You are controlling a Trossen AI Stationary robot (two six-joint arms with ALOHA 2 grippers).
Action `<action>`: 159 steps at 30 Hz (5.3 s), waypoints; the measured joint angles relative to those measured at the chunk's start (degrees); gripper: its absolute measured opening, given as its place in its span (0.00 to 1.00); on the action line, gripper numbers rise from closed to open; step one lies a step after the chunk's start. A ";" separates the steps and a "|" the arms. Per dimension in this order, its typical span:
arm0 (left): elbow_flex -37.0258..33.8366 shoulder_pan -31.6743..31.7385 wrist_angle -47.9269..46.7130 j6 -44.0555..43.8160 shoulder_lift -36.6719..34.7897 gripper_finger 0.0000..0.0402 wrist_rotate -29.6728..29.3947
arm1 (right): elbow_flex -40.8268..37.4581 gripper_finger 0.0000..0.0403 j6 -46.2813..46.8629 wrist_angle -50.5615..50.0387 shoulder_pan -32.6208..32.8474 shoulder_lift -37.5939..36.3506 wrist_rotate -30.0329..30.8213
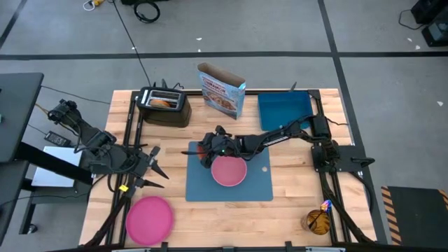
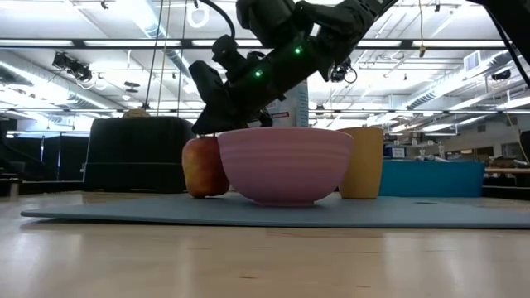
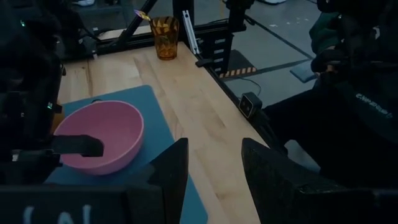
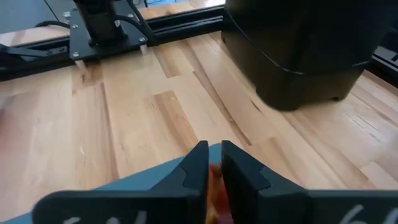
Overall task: Arrange a breakfast setting
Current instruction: Put the apple on the blue cutting board to the top left of the pink bowl, then put the violet tablespoon on the blue cutting board to the right of the pink bowl
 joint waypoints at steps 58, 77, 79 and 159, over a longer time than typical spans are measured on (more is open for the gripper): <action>-8.17 0.09 35.18 4.22 9.82 0.39 -0.83 | 6.02 0.69 48.16 -84.96 39.82 -22.67 -24.63; -8.15 0.13 49.08 3.93 25.37 0.39 -0.98 | 5.22 0.62 64.36 -98.23 53.47 -33.06 -29.53; -8.15 0.13 50.62 3.84 27.54 0.39 -1.00 | 5.06 0.60 64.37 -98.32 54.53 -31.91 -32.50; -8.09 6.86 73.76 4.91 38.38 0.46 -5.11 | -37.99 0.18 75.62 -52.79 56.55 -63.58 -35.95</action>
